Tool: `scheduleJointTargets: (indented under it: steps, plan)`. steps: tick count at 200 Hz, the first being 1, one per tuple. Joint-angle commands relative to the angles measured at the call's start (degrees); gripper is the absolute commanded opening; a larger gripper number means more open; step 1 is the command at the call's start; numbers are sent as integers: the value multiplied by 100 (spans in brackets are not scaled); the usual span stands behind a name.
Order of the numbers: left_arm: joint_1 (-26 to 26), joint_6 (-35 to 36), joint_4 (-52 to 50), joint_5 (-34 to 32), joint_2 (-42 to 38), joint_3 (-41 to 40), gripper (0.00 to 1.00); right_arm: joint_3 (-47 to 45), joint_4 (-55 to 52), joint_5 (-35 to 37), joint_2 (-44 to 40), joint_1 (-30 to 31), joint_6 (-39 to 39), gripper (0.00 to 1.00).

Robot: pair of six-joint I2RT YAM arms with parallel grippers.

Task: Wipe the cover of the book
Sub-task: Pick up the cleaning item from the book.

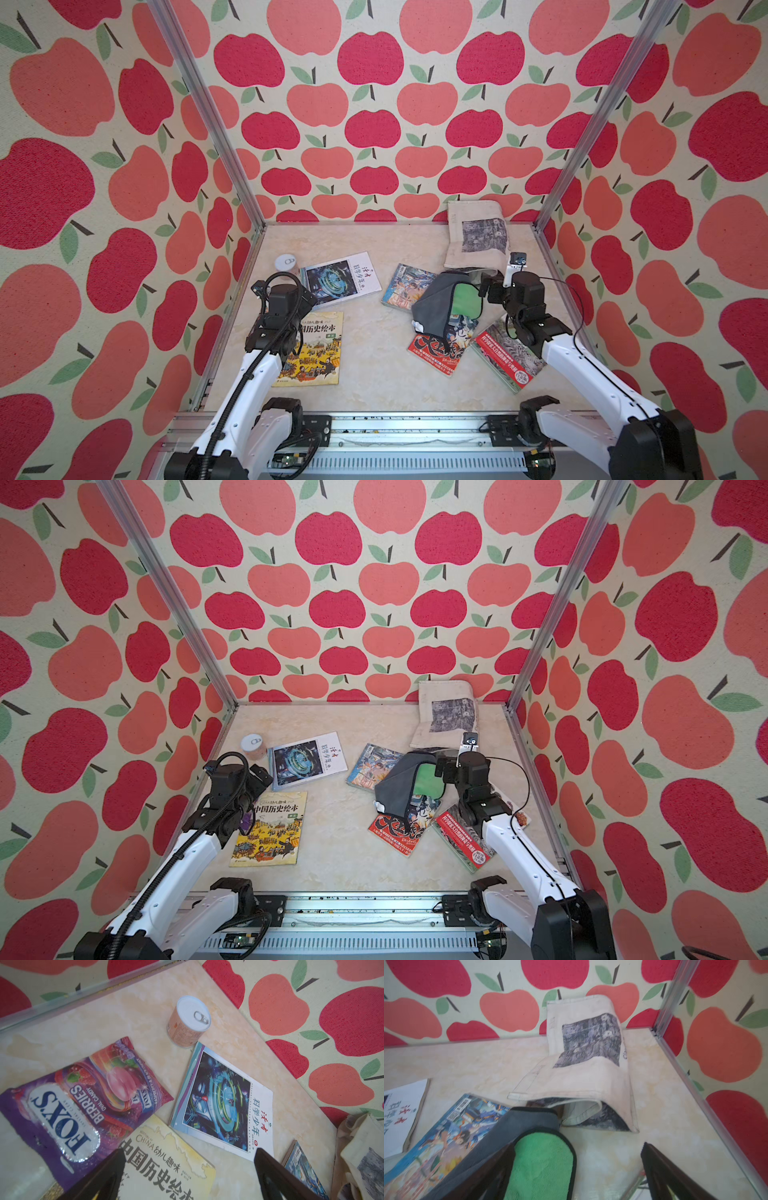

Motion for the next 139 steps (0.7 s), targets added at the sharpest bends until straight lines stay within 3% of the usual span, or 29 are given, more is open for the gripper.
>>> scheduleJointTargets:
  steps: [1,21,54,87,106,139]
  plan:
    - [-144,-616,-1010,652,-76,-14,99,347,-1223,-686,284,438,339,99]
    - [-277,-441,-1552,751,49,35,99,658,-1494,-692,917,785,267,99]
    - [-170,-851,-2771,-701,-98,19,99,1107,-1750,-707,1872,982,359,99]
    - [190,-520,-1622,-985,-936,-859,99,1353,-1659,-871,2468,1022,493,99]
    - [689,-201,-783,-620,-1356,-1431,99,1455,-1651,-986,2717,1029,513,99]
    - [1860,127,-101,735,-1341,-1833,99,1612,-1790,-1240,3018,1030,505,99]
